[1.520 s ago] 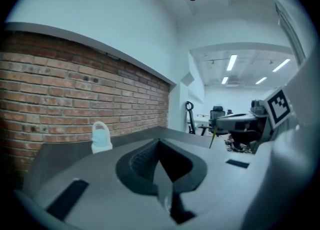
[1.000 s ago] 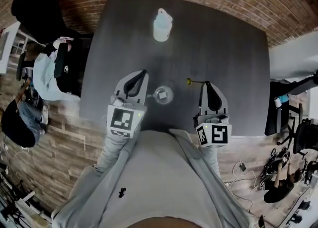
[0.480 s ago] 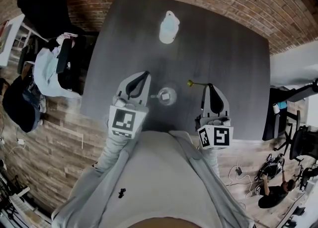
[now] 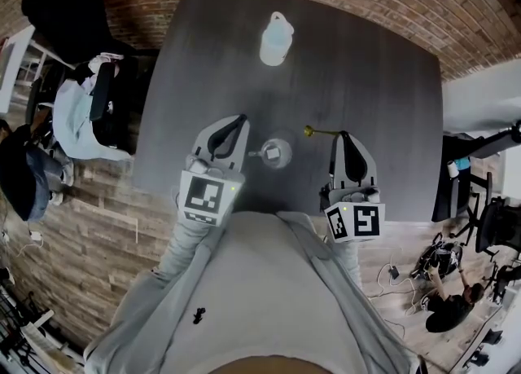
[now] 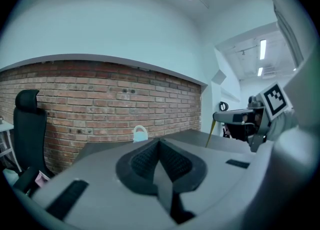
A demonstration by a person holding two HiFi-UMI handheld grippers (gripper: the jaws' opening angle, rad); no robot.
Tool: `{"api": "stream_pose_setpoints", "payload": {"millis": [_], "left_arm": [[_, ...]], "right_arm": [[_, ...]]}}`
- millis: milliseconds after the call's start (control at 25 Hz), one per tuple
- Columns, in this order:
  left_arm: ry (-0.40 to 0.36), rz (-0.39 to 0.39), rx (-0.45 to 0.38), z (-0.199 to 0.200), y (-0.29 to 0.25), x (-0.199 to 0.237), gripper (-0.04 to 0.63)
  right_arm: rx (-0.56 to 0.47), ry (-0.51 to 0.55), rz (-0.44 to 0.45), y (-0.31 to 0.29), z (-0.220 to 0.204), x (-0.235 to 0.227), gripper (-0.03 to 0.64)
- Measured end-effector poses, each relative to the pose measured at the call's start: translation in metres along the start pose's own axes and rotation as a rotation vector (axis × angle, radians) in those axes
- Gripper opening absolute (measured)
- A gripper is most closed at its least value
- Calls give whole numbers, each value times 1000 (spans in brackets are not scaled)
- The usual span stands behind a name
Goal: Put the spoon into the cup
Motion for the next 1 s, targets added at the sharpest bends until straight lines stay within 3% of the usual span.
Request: {"api": "stream_pose_setpoints", "payload": {"millis": [280,1000], "left_arm": [[1,-12,17,-10,2,1,19],[38,-32,94,-41,6,-9,20]], "right_arm": [[10,-109,29,-2,-8,16,20],[138,-232,81,-1,-65,35,20]]}}
Point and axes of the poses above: the fingertips, and each gripper's own axes: y backward along the fingers, x to its left, z out of its top, the point moved 4 cm from there along y, backward along the fingers, and after that the axes turned 5 degrees about -x, right-handed, at the moved point
